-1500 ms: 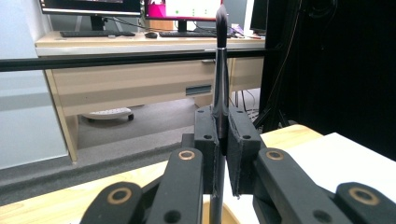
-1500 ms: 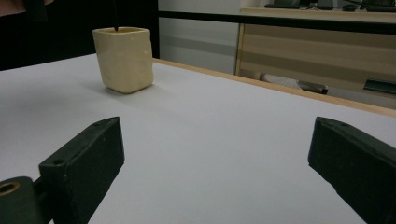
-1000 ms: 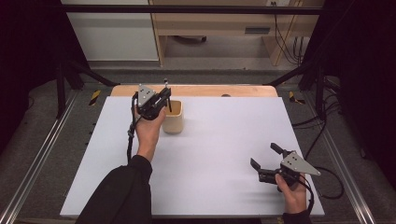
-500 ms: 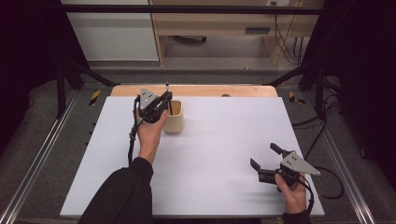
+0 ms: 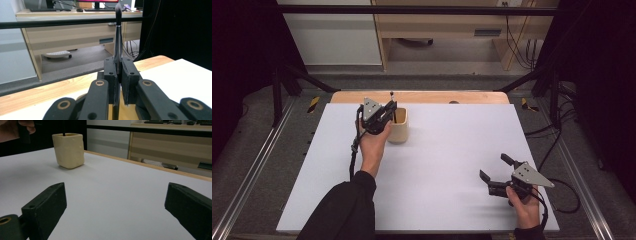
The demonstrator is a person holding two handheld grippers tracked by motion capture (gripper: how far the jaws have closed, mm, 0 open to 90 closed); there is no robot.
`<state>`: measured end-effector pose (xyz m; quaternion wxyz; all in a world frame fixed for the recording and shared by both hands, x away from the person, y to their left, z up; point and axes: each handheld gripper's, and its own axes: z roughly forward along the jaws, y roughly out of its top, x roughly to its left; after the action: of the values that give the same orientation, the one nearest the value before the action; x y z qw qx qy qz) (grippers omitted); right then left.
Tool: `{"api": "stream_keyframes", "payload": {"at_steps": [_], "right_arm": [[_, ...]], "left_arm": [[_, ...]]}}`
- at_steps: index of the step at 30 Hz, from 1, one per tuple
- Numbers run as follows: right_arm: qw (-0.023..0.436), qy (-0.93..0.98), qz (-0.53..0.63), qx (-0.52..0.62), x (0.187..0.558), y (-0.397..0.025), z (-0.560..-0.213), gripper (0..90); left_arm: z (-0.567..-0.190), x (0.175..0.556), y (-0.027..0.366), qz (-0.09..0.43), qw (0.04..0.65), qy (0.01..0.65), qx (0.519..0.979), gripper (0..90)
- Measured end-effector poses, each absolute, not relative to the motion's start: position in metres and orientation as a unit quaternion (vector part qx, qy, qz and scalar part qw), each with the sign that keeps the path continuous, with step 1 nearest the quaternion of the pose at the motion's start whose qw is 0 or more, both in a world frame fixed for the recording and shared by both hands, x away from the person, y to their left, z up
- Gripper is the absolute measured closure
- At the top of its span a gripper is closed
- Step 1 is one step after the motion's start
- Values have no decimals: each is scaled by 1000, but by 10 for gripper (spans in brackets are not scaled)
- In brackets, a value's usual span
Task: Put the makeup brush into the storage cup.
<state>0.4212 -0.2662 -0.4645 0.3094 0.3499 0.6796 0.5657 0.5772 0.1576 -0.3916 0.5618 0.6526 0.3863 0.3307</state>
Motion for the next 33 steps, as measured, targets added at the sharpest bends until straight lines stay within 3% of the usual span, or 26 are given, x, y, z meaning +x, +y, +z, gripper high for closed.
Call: {"api": "stream_keyframes", "payload": {"at_steps": [13, 23, 33], "right_arm": [[304, 678, 567, 354, 421, -266, -465, 42], [308, 676, 569, 353, 422, -267, -464, 41], [306, 676, 569, 355, 421, -265, -464, 41]], "left_arm": [[-395, 574, 158, 331, 557, 388, 655, 828], [-381, 556, 162, 365, 560, 365, 648, 396], [-376, 542, 163, 338, 572, 341, 665, 163]]}}
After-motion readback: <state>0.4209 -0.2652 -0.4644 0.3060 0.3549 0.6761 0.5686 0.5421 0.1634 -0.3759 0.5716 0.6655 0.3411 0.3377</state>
